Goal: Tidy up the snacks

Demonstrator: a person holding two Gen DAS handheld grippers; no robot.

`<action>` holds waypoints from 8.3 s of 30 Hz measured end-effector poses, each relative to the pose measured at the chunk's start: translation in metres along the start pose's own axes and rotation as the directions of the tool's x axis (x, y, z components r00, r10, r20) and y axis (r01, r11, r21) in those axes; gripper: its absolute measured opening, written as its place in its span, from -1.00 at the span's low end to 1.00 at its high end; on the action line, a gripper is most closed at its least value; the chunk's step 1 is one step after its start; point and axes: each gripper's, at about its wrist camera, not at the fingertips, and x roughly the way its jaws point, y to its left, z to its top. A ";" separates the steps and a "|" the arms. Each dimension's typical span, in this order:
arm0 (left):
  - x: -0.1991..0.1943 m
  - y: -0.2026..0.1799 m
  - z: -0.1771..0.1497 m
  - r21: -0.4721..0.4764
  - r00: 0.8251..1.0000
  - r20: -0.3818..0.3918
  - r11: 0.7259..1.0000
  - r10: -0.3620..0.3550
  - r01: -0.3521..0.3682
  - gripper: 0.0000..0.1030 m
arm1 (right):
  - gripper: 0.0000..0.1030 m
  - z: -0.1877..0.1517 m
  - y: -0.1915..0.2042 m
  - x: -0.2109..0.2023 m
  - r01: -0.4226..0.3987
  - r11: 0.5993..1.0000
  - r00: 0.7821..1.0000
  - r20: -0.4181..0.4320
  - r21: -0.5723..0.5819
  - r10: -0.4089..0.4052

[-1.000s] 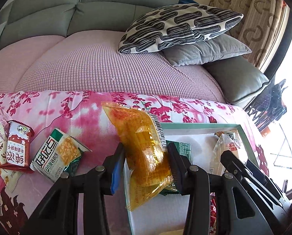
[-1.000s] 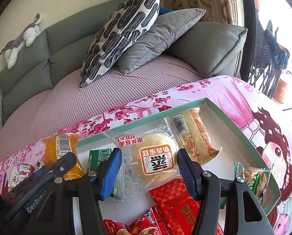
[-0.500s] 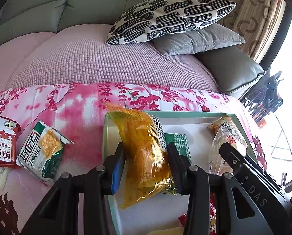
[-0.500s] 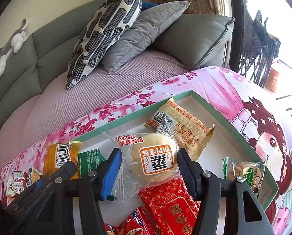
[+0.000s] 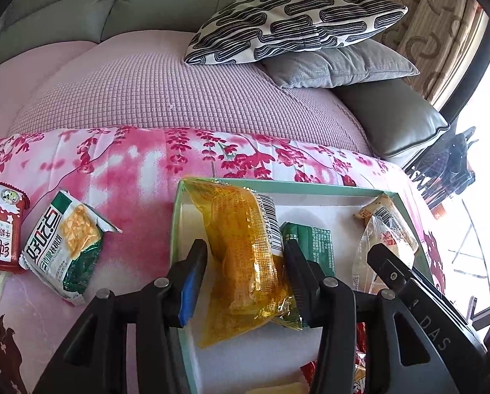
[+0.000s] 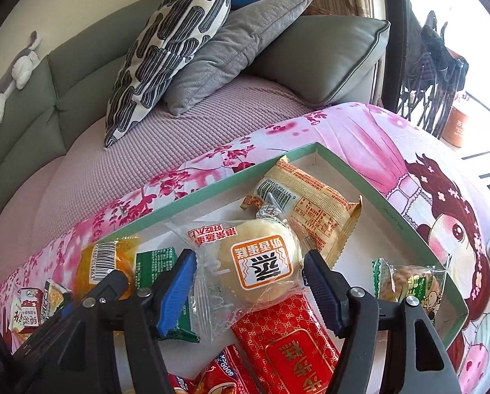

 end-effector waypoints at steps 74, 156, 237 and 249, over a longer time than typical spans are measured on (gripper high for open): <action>-0.038 0.022 0.008 0.033 0.953 0.102 0.957 0.284 -0.288 0.95 | 1.00 -0.001 0.010 -0.007 0.016 0.999 1.000 -0.013 -0.051 -0.017; -0.104 0.208 -0.010 -0.435 0.933 0.102 0.859 0.344 -0.269 0.13 | 0.08 -0.072 0.220 0.023 -0.272 0.851 0.960 -0.189 -0.448 0.207; -0.098 0.009 0.011 -0.038 0.922 0.202 0.938 -0.331 0.345 -0.63 | 0.02 0.034 -0.020 -0.045 0.179 0.979 0.978 0.087 0.102 -0.187; -0.045 -0.007 0.003 -0.080 0.935 0.055 0.932 -0.349 0.353 -0.63 | 0.02 0.028 -0.040 -0.015 0.228 0.965 0.974 -0.030 0.131 -0.226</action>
